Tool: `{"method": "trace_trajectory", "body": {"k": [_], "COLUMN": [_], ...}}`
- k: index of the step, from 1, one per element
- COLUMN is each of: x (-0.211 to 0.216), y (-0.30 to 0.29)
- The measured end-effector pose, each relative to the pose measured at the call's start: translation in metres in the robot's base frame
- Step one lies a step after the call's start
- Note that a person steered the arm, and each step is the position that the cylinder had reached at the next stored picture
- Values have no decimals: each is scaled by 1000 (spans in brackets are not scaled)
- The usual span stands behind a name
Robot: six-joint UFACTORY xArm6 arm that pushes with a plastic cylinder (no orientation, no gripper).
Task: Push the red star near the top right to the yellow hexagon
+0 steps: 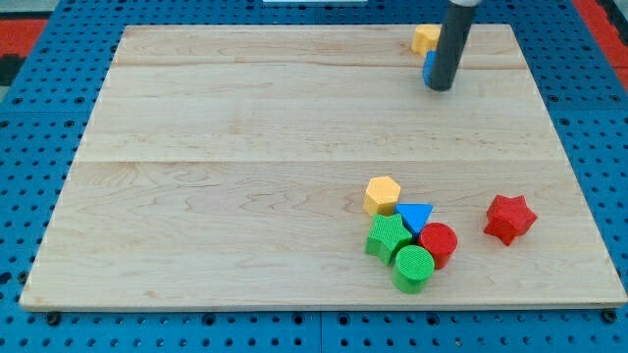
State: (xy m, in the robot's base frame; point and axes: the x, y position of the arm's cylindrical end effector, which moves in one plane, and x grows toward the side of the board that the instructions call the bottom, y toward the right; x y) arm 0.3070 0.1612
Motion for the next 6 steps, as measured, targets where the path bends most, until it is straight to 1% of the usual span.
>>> {"method": "trace_trajectory", "body": {"k": [1, 2, 3, 4, 5, 6], "x": [45, 109, 185, 243, 223, 187], "y": [23, 90, 116, 87, 2, -38]}}
